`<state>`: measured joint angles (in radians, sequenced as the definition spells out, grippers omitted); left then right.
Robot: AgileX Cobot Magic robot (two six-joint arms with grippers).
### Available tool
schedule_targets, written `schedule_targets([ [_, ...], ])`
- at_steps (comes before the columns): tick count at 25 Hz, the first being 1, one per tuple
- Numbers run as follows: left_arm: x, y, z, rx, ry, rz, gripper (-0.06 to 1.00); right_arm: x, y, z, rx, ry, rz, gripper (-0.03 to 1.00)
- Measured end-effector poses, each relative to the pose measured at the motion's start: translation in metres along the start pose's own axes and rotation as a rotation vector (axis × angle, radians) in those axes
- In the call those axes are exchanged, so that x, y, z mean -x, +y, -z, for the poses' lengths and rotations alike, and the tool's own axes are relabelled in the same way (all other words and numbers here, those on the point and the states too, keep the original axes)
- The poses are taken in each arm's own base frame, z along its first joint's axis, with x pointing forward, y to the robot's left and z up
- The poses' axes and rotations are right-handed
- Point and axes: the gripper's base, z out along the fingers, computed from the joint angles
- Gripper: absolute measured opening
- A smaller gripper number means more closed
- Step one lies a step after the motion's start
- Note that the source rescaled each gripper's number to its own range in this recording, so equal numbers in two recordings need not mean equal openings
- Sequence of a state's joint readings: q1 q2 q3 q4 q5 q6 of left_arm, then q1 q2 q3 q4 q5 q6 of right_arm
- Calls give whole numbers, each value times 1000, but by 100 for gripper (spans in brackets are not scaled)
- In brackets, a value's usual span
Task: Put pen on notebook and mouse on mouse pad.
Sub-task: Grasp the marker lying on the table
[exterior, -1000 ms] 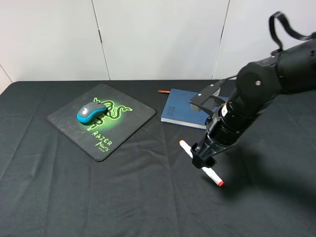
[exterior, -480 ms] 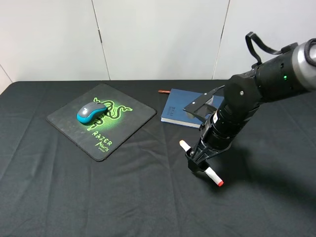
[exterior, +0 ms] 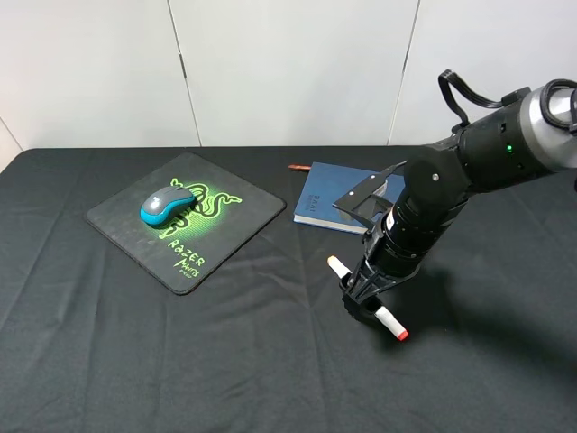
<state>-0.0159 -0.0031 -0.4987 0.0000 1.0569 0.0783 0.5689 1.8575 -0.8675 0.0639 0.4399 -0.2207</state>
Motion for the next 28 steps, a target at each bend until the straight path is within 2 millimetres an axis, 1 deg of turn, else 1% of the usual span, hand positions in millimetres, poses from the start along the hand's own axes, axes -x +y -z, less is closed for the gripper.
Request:
schedule_targets([
  [1, 0, 0, 0, 0, 0, 0, 100, 0, 0, 0, -2, 0, 4, 72],
  [4, 0, 0, 0, 0, 0, 0, 100, 0, 0, 0, -4, 1, 8, 44],
  [7, 0, 0, 0, 0, 1, 0, 100, 0, 0, 0, -3, 3, 8, 21],
  [8, 0, 0, 0, 0, 1, 0, 100, 0, 0, 0, -3, 5, 8, 15],
  [12, 0, 0, 0, 0, 1, 0, 100, 0, 0, 0, -2, 6, 8, 0],
  [22, 0, 0, 0, 0, 1, 0, 100, -2, 0, 3, 3, 30, 9, 0],
  [24, 0, 0, 0, 0, 1, 0, 100, -3, 1, 10, 4, 34, 10, 0],
  [28, 0, 0, 0, 0, 1, 0, 100, -3, 1, 32, 2, 10, 12, 0],
])
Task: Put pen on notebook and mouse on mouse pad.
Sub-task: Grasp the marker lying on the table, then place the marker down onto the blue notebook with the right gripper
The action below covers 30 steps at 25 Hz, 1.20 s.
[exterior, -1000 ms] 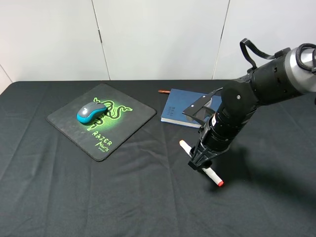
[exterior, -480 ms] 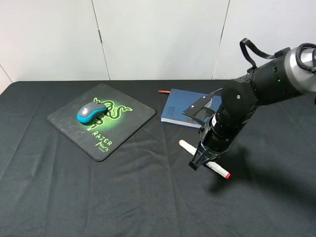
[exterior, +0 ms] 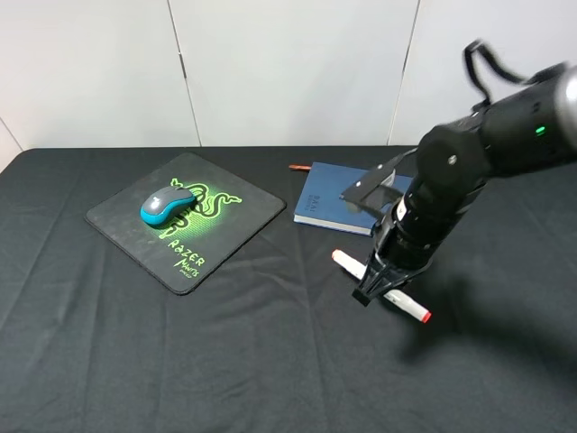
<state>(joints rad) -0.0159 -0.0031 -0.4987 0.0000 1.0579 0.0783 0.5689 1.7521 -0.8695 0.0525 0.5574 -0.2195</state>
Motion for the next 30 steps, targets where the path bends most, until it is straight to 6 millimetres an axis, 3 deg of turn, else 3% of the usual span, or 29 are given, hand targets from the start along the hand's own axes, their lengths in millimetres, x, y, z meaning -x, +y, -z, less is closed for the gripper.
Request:
schedule_targets([
  [7, 0, 0, 0, 0, 0, 0, 100, 6, 0, 35, -2, 5, 8, 0],
  [15, 0, 0, 0, 0, 0, 0, 100, 63, -16, 72, -87, -68, 66, 0],
  [24, 0, 0, 0, 0, -1, 0, 100, 108, -56, 37, -117, 18, 25, 0],
  [30, 0, 0, 0, 0, -1, 0, 100, 120, -81, 8, -127, 28, 10, 0],
])
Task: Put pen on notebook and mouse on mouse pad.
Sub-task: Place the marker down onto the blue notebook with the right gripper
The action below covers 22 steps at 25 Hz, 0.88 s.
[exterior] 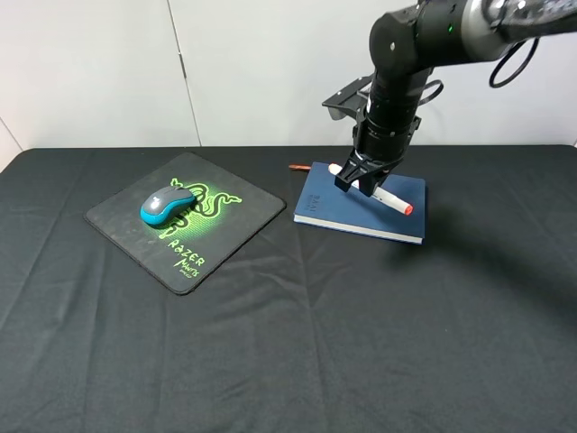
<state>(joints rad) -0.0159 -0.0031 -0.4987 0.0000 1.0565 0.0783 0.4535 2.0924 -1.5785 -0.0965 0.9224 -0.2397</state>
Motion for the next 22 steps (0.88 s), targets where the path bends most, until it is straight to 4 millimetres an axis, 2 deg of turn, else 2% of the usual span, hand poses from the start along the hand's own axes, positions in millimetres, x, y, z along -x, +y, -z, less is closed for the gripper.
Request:
schedule_targets([
  [4, 0, 0, 0, 0, 0, 0, 100, 1, -7, -16, -3, -2, 15, 0],
  [10, 0, 0, 0, 0, 0, 0, 100, 5, -15, -29, -27, -66, 9, 0],
  [16, 0, 0, 0, 0, 0, 0, 100, 5, -15, -47, -25, -51, 16, 0],
  [20, 0, 0, 0, 0, 0, 0, 100, 5, -15, -48, -29, -49, 21, 0],
  [21, 0, 0, 0, 0, 0, 0, 100, 5, -15, -48, -30, -48, 22, 4],
  [22, 0, 0, 0, 0, 0, 0, 100, 5, -15, -48, -32, -48, 24, 15],
])
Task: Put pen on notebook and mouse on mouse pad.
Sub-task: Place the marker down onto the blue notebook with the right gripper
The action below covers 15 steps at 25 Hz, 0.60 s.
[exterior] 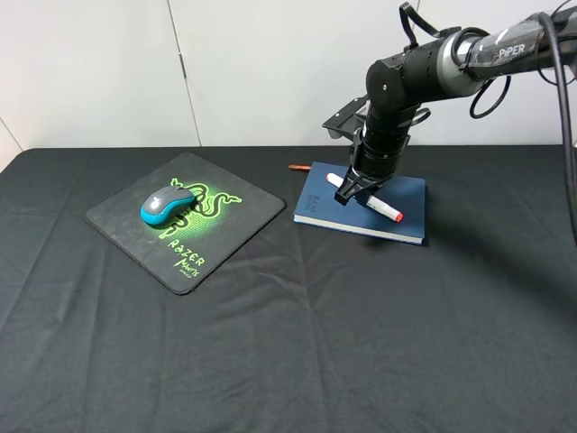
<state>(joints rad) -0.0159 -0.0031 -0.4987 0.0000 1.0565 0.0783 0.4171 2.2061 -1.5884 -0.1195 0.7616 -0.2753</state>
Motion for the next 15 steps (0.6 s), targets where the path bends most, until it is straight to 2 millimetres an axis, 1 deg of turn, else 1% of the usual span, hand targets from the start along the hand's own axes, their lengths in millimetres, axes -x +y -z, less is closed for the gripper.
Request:
schedule_targets([
  [2, 0, 0, 0, 0, 0, 0, 100, 0, 0, 0, -2, 2, 3, 63],
  [3, 0, 0, 0, 0, 0, 0, 100, 0, 0, 0, -3, 2, 3, 78],
  [4, 0, 0, 0, 0, 0, 0, 100, 0, 0, 0, -4, 4, 5, 86],
  [5, 0, 0, 0, 0, 0, 0, 100, -1, 0, 0, -4, 6, 6, 92],
  [6, 0, 0, 0, 0, 0, 0, 100, -1, 0, 0, -4, 7, 6, 95],
  [8, 0, 0, 0, 0, 0, 0, 100, -1, 0, 0, -3, 13, 6, 98],
  [11, 0, 0, 0, 0, 0, 0, 100, -3, 0, 2, 2, 33, 6, 99],
  [13, 0, 0, 0, 0, 1, 0, 100, -3, 0, 10, 3, 43, 5, 100],
  [15, 0, 0, 0, 0, 1, 0, 100, -4, -2, 25, 5, 53, 1, 100],
])
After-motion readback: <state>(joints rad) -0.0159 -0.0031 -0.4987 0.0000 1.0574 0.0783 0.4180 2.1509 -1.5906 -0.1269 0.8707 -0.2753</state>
